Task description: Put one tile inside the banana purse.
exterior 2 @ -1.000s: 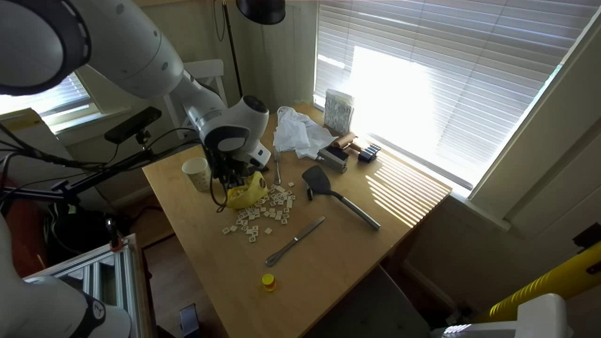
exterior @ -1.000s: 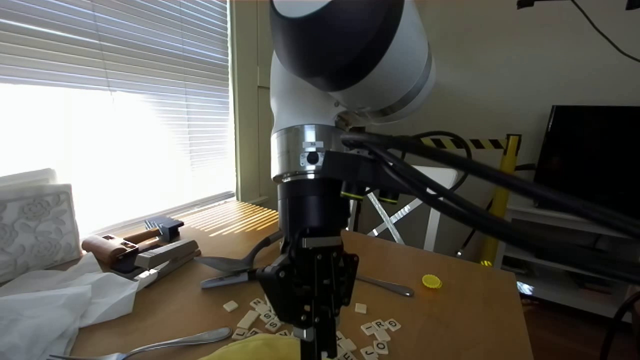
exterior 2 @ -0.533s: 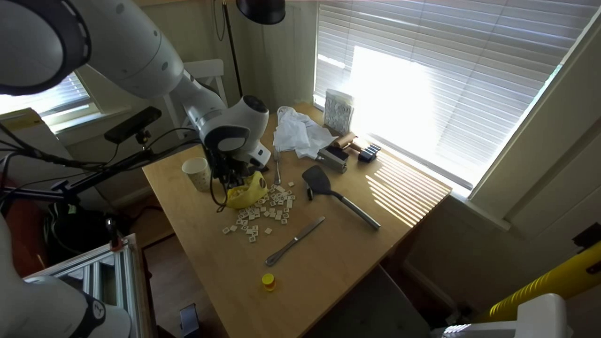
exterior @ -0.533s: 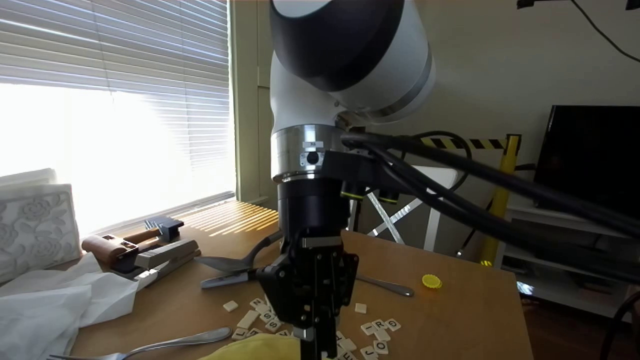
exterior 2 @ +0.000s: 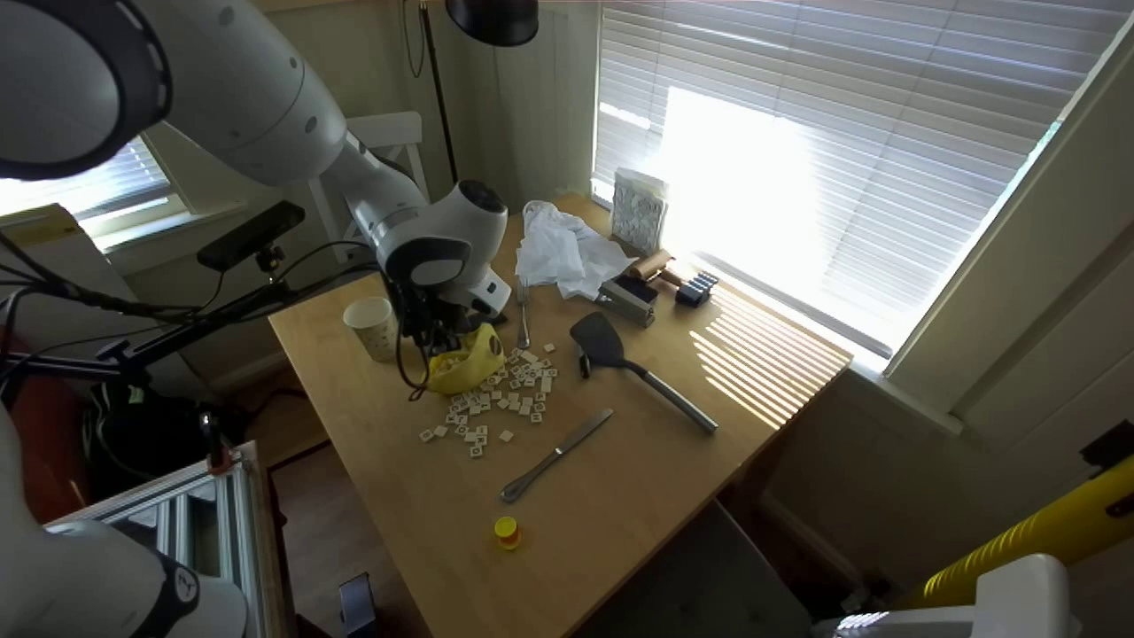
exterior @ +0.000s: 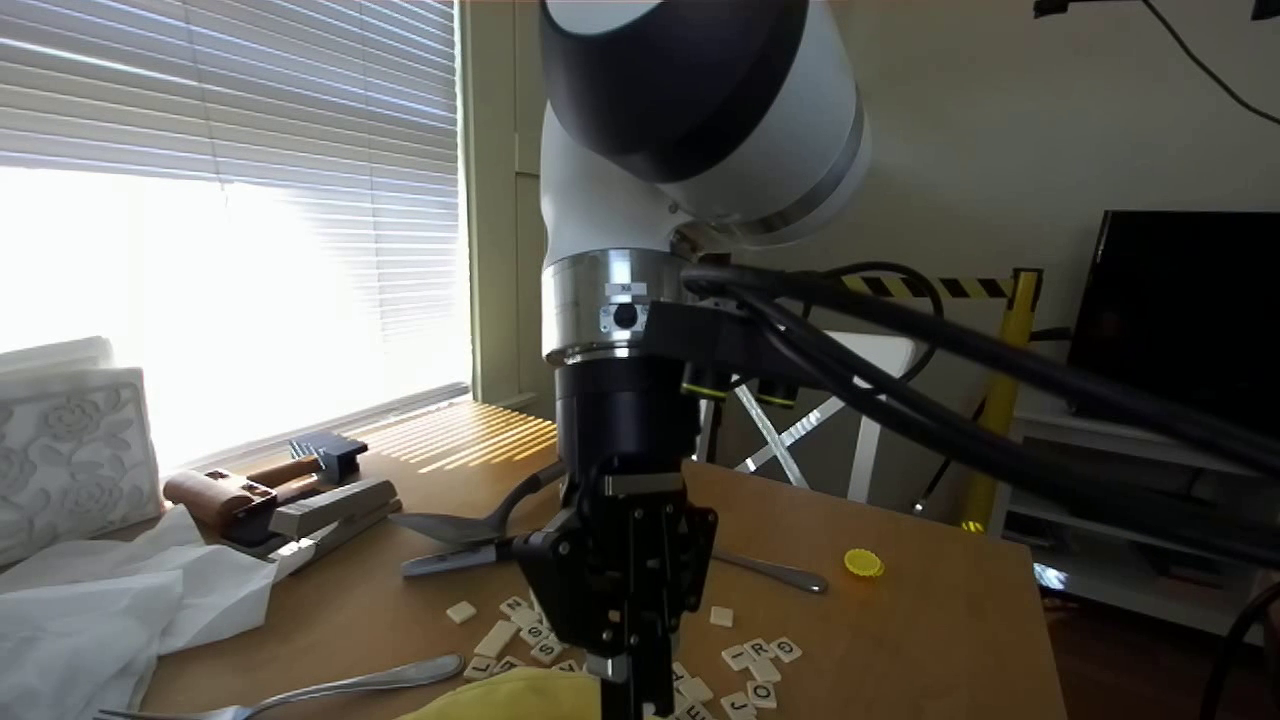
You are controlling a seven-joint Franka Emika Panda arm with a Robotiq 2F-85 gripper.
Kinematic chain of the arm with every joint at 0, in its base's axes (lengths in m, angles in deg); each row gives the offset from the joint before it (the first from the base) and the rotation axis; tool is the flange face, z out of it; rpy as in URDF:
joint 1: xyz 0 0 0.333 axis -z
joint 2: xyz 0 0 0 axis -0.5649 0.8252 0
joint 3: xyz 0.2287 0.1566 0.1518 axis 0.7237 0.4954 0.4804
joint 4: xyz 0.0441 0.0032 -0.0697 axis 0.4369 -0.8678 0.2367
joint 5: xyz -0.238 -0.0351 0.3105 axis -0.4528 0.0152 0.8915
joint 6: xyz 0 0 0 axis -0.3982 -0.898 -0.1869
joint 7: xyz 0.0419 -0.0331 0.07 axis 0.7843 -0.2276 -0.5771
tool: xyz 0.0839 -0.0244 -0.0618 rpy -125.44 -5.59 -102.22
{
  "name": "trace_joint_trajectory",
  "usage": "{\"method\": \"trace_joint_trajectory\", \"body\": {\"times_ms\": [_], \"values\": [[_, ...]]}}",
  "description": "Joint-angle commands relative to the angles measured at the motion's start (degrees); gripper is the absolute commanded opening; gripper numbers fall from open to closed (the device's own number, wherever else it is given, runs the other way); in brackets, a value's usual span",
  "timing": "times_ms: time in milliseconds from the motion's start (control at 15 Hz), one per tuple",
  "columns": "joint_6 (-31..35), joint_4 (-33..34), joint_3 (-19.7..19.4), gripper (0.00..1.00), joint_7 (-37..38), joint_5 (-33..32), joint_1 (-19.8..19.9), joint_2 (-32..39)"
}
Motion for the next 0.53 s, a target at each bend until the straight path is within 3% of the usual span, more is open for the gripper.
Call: {"method": "trace_joint_trajectory", "body": {"times_ms": [0,67,467], "values": [[-0.15,0.10,-0.33,0.22,-0.09,0.13,-0.31,-0.02],[-0.16,0.10,-0.33,0.05,-0.09,0.13,-0.31,-0.02],[2.67,0.52,-0.39,0.05,-0.58,1.01,-0.13,1.88]]}}
